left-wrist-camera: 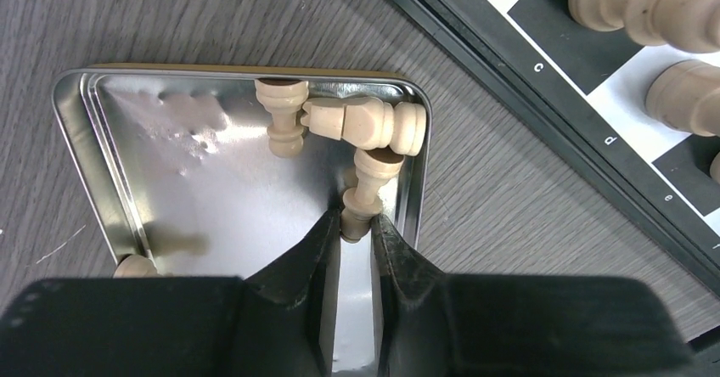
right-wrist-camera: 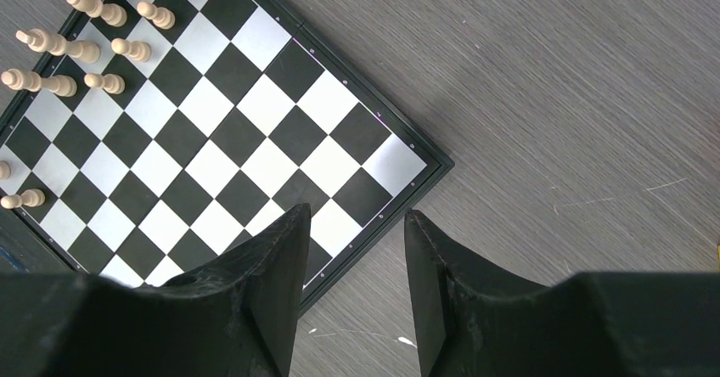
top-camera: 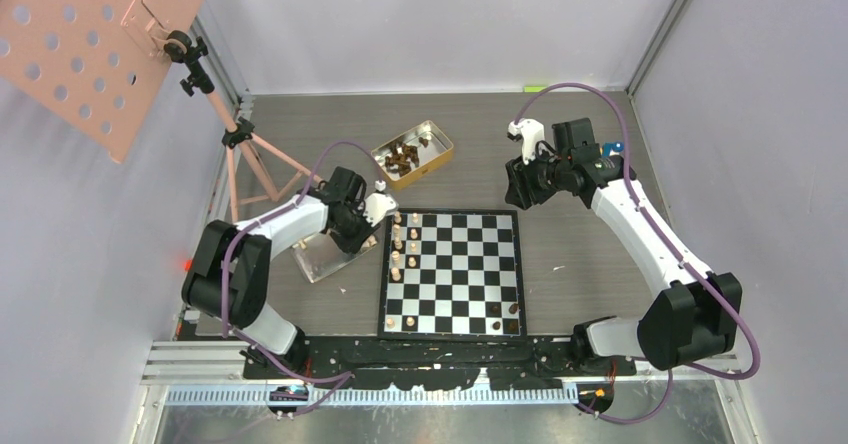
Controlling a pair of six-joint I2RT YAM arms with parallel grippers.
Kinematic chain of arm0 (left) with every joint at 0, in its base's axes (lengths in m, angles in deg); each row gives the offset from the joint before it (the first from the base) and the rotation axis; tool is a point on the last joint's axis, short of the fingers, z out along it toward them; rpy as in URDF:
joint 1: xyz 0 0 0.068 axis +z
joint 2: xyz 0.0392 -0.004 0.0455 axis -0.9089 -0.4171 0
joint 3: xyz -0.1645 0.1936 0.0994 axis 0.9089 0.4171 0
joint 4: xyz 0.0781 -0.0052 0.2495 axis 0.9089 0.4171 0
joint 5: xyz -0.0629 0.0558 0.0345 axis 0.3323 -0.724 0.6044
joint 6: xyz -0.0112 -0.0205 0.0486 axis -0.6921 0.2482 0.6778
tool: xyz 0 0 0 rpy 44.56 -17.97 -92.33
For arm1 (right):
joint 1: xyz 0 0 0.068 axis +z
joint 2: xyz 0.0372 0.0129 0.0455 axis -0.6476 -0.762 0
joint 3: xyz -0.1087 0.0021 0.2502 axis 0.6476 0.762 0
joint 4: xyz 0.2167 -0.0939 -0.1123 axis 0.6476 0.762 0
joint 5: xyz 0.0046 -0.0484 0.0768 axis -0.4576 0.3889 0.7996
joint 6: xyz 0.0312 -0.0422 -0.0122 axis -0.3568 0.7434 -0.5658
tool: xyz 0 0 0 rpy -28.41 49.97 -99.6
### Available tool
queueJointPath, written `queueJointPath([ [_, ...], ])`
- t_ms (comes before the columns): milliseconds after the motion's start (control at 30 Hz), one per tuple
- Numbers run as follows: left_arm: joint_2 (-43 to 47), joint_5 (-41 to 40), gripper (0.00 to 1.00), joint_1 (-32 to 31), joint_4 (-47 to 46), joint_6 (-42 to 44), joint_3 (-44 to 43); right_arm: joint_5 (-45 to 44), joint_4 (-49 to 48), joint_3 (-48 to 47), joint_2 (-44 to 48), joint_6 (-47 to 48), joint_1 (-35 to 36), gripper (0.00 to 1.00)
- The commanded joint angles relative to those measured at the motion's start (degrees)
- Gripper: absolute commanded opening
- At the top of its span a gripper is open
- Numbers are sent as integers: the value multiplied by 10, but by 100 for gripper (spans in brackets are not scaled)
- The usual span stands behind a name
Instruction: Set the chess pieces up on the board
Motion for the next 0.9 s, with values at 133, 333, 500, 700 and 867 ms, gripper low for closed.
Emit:
queueJointPath([
  [133,52,-8,10,-2,-5,4,21,14,-7,-2,0,1,-3,51],
  [333,97,-32,4,-2,35,21,15,19,-5,-2,2,2,-4,51],
  [500,133,-32,2,-3,72,27,1,52,-3,-3,1,0,-3,51],
  [700,162,44,2,-5,118,14,-61,191,-50,8,6,-62,-3,53],
  [867,165,105,2,-36,141,-6,-137,303,-143,19,-17,-156,-2,58],
])
